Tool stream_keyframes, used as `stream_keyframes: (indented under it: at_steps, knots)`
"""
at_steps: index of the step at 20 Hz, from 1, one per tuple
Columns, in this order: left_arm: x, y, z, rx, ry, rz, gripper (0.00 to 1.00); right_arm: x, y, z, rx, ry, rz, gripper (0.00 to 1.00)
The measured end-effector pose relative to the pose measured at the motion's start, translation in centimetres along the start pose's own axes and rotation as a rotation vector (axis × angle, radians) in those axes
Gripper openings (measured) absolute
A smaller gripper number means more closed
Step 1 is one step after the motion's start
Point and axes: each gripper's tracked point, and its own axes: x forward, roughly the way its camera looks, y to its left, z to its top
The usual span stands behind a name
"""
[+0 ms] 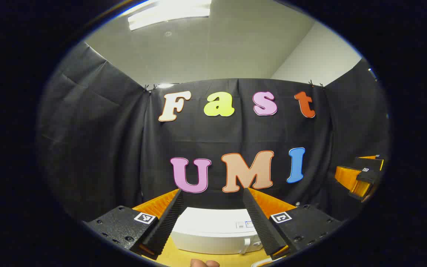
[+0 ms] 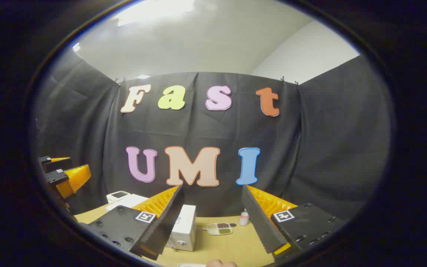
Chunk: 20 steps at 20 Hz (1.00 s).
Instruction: Open the microwave oven with the left hand, put the food in, and close the microwave oven.
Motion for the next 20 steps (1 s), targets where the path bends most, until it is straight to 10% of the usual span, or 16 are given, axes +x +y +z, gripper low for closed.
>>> stream_keyframes:
  at_steps: [20]
  knots:
    - [-1.0, -1.7, -2.5, 0.035, 0.102, -0.015, 0.97, -0.3, -1.0, -2.4, 0.026, 0.073, 0.02, 0.96]
